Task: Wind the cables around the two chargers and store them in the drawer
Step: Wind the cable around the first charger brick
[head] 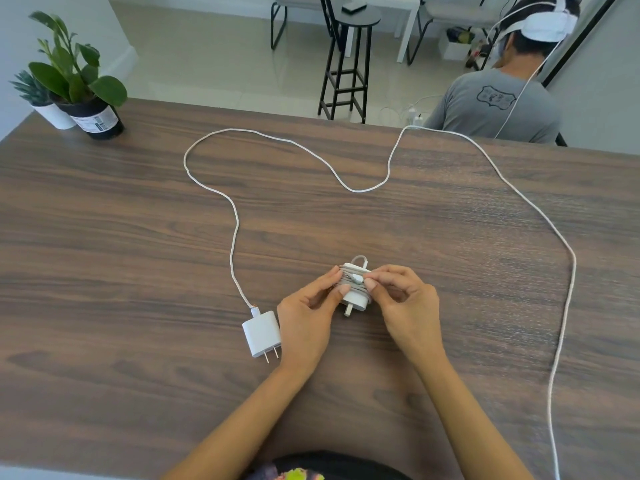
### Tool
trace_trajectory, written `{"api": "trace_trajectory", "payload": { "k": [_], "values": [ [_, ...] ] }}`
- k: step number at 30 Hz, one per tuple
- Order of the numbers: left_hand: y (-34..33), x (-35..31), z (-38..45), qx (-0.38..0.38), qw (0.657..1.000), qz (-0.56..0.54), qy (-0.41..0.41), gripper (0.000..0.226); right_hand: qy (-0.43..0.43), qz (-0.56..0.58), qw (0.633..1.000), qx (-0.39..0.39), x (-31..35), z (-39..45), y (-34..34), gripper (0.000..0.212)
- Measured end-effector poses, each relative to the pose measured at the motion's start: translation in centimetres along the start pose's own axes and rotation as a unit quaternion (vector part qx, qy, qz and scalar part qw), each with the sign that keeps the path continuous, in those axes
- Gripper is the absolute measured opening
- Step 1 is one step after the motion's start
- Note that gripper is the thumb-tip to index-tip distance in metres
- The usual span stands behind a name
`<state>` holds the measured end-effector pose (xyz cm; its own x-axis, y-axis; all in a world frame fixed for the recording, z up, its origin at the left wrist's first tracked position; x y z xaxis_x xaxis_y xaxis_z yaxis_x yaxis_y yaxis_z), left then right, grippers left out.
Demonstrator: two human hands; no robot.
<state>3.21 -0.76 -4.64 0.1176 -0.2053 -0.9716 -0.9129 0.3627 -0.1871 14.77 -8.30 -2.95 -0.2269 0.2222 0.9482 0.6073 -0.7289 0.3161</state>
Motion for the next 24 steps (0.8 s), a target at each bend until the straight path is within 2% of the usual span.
{"api": "trace_trajectory", "payload": {
  "k": [5,11,16,24],
  "values": [
    [0.09,0.08,0.07,0.002,1.000,-0.015,-0.005,0.021,0.026,-0.047,0.998,0.009,-0.01,0.18,0.44,0.028],
    [0.37,0.06,0.33,0.038,0.997,0.047,-0.055,0.021,0.018,-0.010,1.000,0.015,0.00,0.09,0.35,0.026],
    [0.64,-0.24,0.74,0.069,0.995,0.058,-0.054,0.022,0.006,-0.001,1.000,0.028,0.24,0.13,0.39,0.023],
    [0.88,-0.38,0.94,0.081,0.995,0.043,-0.033,0.023,0.050,-0.108,0.991,0.054,0.85,0.62,0.51,0.009]
  ]
}}
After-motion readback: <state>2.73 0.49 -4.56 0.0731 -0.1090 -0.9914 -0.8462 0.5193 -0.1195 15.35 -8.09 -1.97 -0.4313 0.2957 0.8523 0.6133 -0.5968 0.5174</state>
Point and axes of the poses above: each hand's wrist, its own z-axis towards the middle knuckle, its own y-axis out of the back of the hand, x = y × z, the point moved 1 cm from there along z, towards the middle knuckle, and after that the axes turned 2 degrees about -z, right-handed, at the moved point
